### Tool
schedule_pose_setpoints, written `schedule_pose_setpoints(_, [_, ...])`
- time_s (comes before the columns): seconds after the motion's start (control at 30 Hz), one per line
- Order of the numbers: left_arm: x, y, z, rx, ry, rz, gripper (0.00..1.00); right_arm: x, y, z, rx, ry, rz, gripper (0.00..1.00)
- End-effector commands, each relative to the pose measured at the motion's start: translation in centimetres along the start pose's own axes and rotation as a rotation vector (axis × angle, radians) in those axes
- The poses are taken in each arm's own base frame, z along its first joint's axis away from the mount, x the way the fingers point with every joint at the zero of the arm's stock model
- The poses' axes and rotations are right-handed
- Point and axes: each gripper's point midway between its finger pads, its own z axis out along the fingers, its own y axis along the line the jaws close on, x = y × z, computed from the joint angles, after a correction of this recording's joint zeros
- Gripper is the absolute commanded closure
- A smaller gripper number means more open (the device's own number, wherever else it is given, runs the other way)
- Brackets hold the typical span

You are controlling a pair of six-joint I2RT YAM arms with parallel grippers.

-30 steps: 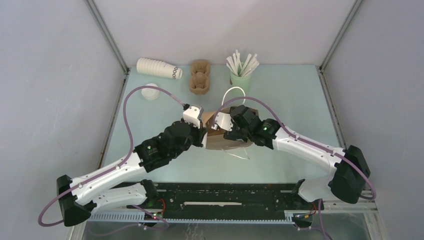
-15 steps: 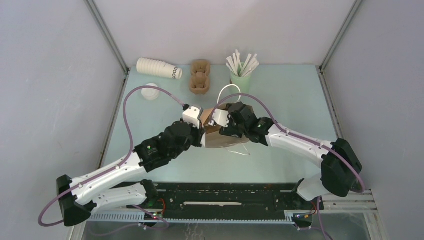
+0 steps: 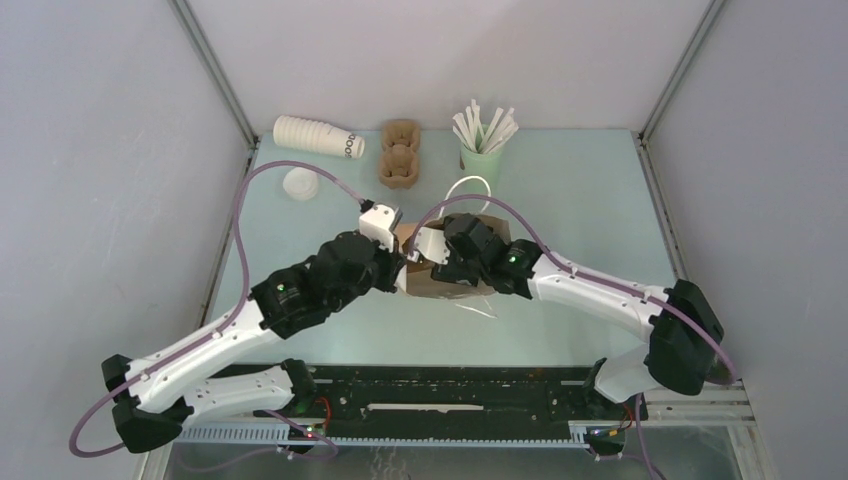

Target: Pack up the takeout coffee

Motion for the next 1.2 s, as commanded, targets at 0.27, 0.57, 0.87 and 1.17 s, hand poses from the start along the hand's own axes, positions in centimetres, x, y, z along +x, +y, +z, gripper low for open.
schedule_pose_setpoints(0.27, [-3.1, -4.2, -5.1, 0.236, 0.016, -0.171, 1.0, -1.5, 2.7, -7.3, -0.111, 0.004, 0.072, 0.51])
schedule_pose_setpoints(0.57, [-1.3, -2.3, -4.7, 0.063, 0.172, -0.21, 1.0, -0.8, 6.2, -6.5, -0.271, 0.079, 0.04, 0.51])
schedule_pose_setpoints(0.87, [-2.5, -1.0, -4.4, -0.087, 0.277, -0.142, 0.99, -1.2, 7.1, -4.0, -0.395, 0.128, 0.014, 0.52])
schedule_pose_setpoints(1.17, [-5.0, 3.0, -5.7, -0.247, 0.22, -0.157, 0.53, -0.7, 8.1, -2.9, -0.504, 0.14, -0.021, 0.51])
